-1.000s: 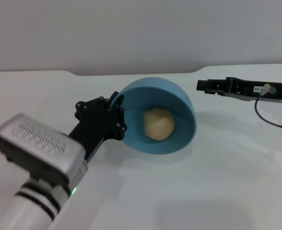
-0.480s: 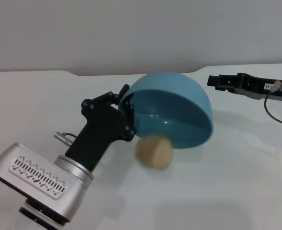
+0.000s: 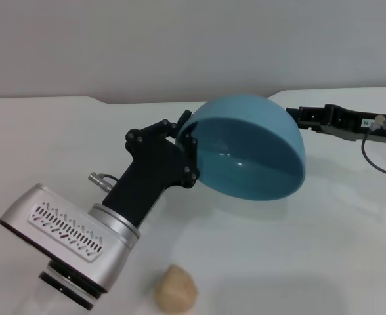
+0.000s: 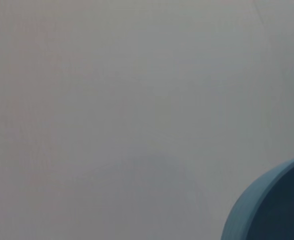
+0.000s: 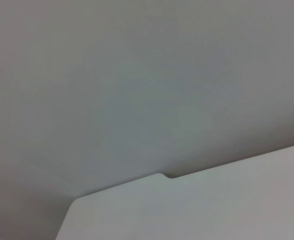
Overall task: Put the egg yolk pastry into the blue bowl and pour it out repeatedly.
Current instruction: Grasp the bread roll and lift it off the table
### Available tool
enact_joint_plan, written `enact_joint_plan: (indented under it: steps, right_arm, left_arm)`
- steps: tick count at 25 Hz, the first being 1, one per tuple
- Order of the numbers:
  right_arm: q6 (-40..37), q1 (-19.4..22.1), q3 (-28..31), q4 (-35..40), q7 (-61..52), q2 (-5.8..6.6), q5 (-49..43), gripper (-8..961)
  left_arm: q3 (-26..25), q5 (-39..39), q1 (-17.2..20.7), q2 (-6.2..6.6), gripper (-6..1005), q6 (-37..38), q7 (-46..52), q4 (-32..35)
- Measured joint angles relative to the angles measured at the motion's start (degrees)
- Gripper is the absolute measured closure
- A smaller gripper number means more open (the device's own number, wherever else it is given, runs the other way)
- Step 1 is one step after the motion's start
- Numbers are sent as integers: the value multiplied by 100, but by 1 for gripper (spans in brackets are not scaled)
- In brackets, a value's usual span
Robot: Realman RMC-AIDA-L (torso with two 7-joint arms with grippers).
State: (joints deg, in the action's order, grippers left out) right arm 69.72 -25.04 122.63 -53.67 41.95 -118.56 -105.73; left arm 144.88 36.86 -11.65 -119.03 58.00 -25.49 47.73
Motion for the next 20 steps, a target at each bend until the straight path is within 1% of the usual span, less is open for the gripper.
enact_joint_plan:
  steps: [4, 6, 7, 9, 10, 11, 14, 17, 20]
  right_arm:
    - [5, 5, -2, 6, -4, -1, 0, 627]
    - [6, 6, -2, 21, -8, 0, 0, 627]
    - [7, 5, -3, 36, -10, 0, 0, 627]
    - [7, 1, -3, 71, -12, 4, 0, 626]
    - [7, 0, -6, 81, -12, 4, 0, 626]
    - [9, -2, -13, 94, -13, 5, 0, 626]
    - [35, -22, -42, 136, -13, 6, -8, 626]
    - [95, -45, -53, 183, -14, 12, -35, 625]
    - [161, -56, -83, 217, -16, 17, -43, 626]
  left_arm:
    - [-120, 8, -46, 19, 1002, -93, 88, 23]
    - [-285, 13, -79, 40, 1002, -301, 250, 100]
    - [-422, 10, -92, 53, 1002, -523, 330, 203]
    - [-744, 13, -112, 88, 1002, -1207, 424, 525]
    - [-1073, 9, -111, 106, 1002, -1960, 432, 878]
    - [-1165, 8, -109, 109, 1002, -2151, 430, 972]
    - [-1898, -14, -126, 97, 1002, -3621, 420, 1565]
    - [-2384, -2, -281, 97, 1002, -4707, 441, 1862]
    - [-2977, 13, -490, 79, 1002, -5852, 525, 2075]
